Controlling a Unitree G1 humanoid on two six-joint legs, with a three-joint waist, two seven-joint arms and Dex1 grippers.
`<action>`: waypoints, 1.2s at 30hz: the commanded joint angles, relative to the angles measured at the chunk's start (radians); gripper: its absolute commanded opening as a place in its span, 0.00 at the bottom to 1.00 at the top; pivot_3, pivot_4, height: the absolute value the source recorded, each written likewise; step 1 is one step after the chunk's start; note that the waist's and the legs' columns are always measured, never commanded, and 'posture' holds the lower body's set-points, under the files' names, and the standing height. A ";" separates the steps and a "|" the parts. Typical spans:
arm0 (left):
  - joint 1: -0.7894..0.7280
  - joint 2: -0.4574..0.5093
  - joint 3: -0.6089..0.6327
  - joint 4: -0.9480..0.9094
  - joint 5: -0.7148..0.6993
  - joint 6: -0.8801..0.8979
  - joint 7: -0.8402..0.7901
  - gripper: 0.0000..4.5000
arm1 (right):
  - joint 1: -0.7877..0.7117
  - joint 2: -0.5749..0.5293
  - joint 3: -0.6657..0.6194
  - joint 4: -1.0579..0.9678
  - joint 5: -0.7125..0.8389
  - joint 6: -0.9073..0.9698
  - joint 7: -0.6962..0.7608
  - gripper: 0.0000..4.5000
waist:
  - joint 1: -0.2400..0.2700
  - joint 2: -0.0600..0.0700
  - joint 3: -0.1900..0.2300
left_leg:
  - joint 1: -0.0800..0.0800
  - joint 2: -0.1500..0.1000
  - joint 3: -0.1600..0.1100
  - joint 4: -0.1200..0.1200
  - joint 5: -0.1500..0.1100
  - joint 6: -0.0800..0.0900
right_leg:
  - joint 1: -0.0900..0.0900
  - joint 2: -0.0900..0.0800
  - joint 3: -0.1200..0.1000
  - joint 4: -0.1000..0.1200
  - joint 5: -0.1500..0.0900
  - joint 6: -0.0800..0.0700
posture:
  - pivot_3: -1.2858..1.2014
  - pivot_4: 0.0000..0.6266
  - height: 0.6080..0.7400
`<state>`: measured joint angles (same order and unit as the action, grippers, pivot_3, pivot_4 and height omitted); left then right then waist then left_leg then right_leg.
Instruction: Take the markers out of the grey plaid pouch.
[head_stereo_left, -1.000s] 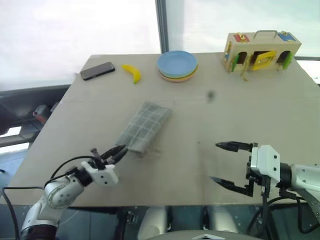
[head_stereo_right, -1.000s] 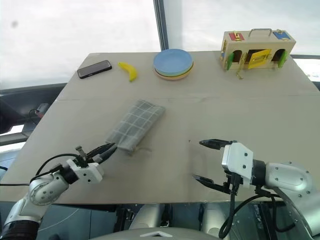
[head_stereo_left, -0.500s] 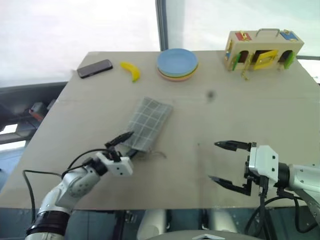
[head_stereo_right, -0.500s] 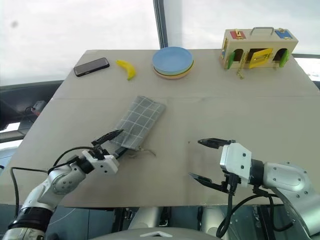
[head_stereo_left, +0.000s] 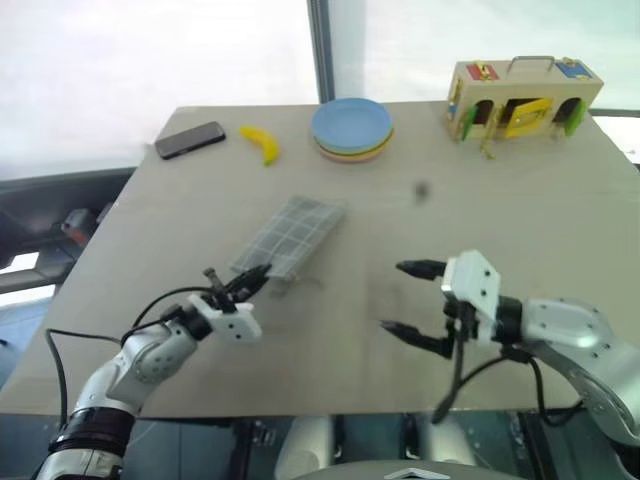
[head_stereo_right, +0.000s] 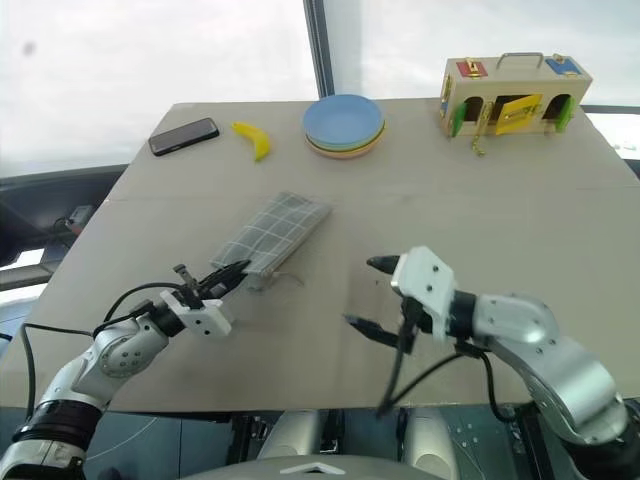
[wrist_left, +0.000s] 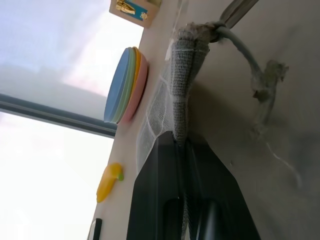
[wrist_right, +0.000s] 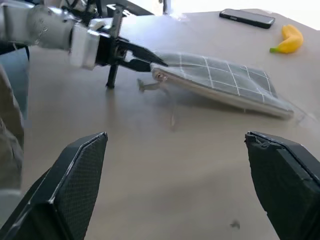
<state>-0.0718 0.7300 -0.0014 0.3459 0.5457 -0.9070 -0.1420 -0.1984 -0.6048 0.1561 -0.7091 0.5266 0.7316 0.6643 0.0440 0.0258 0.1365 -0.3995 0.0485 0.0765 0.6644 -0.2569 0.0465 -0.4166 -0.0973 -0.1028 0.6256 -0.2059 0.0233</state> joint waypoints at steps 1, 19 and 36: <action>0.009 -0.025 -0.078 0.028 0.025 0.002 -0.005 0.00 | -0.113 0.087 0.044 0.097 0.057 0.088 -0.017 1.00 | 0.000 0.001 0.000 | 0.000 0.000 0.000 0.000 0.000 0.000 | 0.000 -0.001 -0.001 0.000 0.000 0.000 | 0.52 0.24 1.00; -0.071 -0.096 -0.136 -0.036 0.018 0.046 -0.001 0.00 | -0.387 0.303 0.233 0.457 -0.114 0.110 -0.016 0.37 | -0.005 0.000 0.001 | -0.015 -0.007 -0.004 0.004 0.003 0.006 | -0.007 -0.002 -0.013 0.000 0.002 0.005 | 0.52 0.24 1.00; -0.081 -0.118 -0.136 -0.077 -0.018 0.078 -0.005 0.00 | -0.377 0.244 0.242 0.473 -0.206 0.043 0.058 0.02 | -0.007 -0.007 0.006 | -0.016 -0.007 -0.004 0.003 0.003 0.007 | -0.008 -0.002 -0.013 0.000 0.002 0.006 | 0.52 0.24 1.00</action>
<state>-0.1623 0.6250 -0.0909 0.2807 0.5224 -0.8334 -0.1331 -0.5612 -0.3573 0.3976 -0.1928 0.3193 0.8034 0.6999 0.0366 0.0189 0.1422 -0.4157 0.0415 0.0724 0.6676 -0.2541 0.0532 -0.4248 -0.0995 -0.1155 0.6258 -0.2042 0.0295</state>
